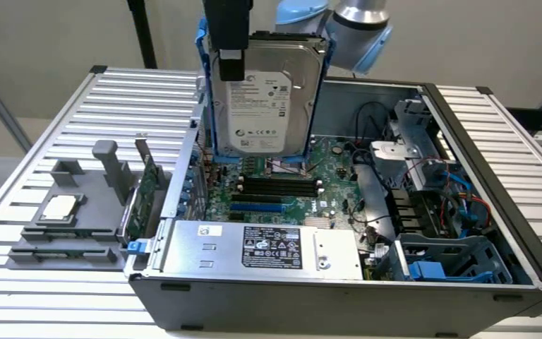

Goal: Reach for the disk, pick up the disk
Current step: 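Pick up the disk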

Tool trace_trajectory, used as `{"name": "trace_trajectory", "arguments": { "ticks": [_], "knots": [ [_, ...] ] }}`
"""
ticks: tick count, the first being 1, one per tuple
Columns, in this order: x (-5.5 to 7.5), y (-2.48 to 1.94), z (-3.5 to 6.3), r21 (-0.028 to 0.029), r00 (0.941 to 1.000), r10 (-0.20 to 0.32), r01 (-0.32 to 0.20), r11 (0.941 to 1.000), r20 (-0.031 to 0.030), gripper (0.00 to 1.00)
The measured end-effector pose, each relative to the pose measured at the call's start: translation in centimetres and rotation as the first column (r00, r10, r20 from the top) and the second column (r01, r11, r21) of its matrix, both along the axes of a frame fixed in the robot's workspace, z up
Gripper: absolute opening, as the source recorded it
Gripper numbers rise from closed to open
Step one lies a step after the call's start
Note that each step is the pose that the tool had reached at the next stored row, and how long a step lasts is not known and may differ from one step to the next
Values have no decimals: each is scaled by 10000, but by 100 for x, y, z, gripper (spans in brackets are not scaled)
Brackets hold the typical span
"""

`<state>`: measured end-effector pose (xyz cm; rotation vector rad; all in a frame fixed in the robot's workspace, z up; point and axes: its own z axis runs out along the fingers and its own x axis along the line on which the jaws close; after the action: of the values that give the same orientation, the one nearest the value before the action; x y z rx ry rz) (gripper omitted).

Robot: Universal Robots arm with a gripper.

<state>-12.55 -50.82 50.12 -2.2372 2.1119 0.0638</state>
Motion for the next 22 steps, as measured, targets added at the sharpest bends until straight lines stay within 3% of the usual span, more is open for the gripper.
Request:
{"name": "trace_trajectory", "arguments": {
  "ticks": [22],
  "knots": [
    [984, -351, 0, 0, 10000, 0, 0, 10000, 0, 33]
  ]
}}
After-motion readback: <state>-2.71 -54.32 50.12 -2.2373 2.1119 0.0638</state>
